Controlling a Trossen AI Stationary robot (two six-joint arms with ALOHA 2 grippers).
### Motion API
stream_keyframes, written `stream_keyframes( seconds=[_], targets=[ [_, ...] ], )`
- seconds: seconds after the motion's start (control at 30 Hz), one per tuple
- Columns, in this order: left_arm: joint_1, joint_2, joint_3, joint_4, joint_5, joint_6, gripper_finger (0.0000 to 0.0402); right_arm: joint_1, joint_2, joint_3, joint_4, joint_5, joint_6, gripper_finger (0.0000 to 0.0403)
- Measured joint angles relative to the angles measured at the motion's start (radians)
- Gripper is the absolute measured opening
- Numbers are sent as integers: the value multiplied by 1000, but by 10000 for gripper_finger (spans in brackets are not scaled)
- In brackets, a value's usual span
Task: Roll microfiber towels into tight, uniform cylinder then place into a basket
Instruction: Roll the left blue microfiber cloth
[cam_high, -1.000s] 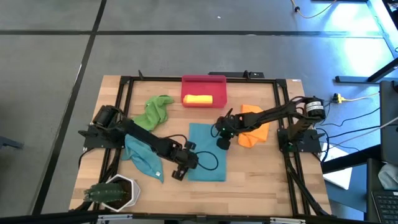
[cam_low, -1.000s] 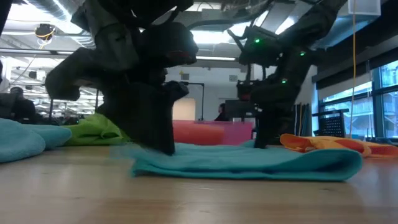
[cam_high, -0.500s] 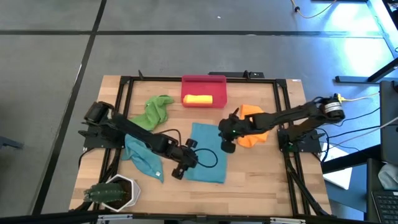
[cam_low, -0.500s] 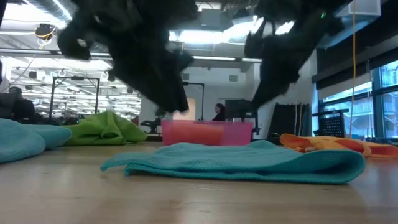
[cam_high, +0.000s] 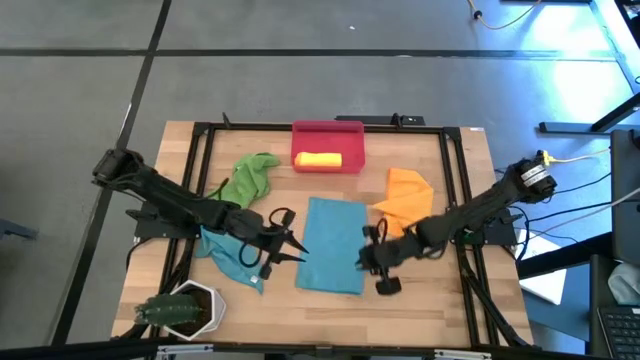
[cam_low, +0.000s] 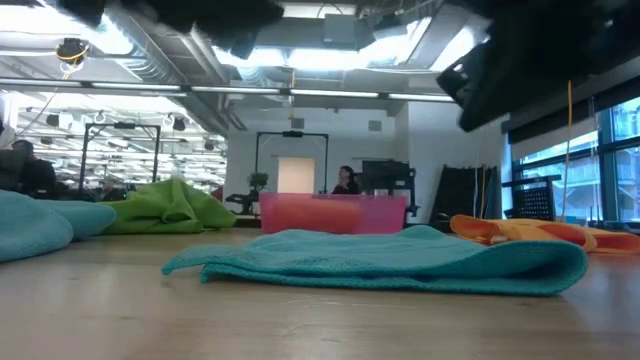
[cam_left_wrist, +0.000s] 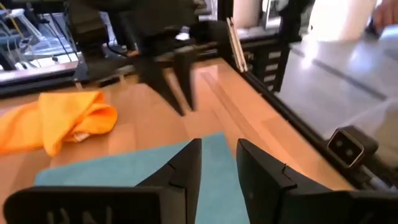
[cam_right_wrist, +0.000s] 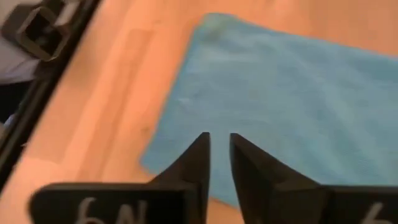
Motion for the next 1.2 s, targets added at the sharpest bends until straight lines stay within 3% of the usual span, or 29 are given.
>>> stream_keyframes(
  seconds=[0.13, 0.27, 0.43, 0.57, 0.93, 1.2],
  targets=[
    [-10, 1, -50, 109, 0, -62, 92, 60, 85, 0, 25, 7, 44, 134],
    [-30, 2, -51, 118, -6, -83, 92, 119, 145, 0, 36, 27, -29, 192],
    [-48, 2, -51, 118, -32, -85, 92, 187, 190, 0, 38, 195, -148, 222],
    [-49, 2, -51, 119, -61, -102, 92, 215, 222, 0, 44, 283, -196, 224],
    [-49, 2, -51, 118, -101, -105, 92, 231, 303, 1, 145, 308, -244, 222],
    [-49, 2, -51, 118, -123, -105, 92, 232, 330, 2, 200, 313, -262, 165]
  ],
)
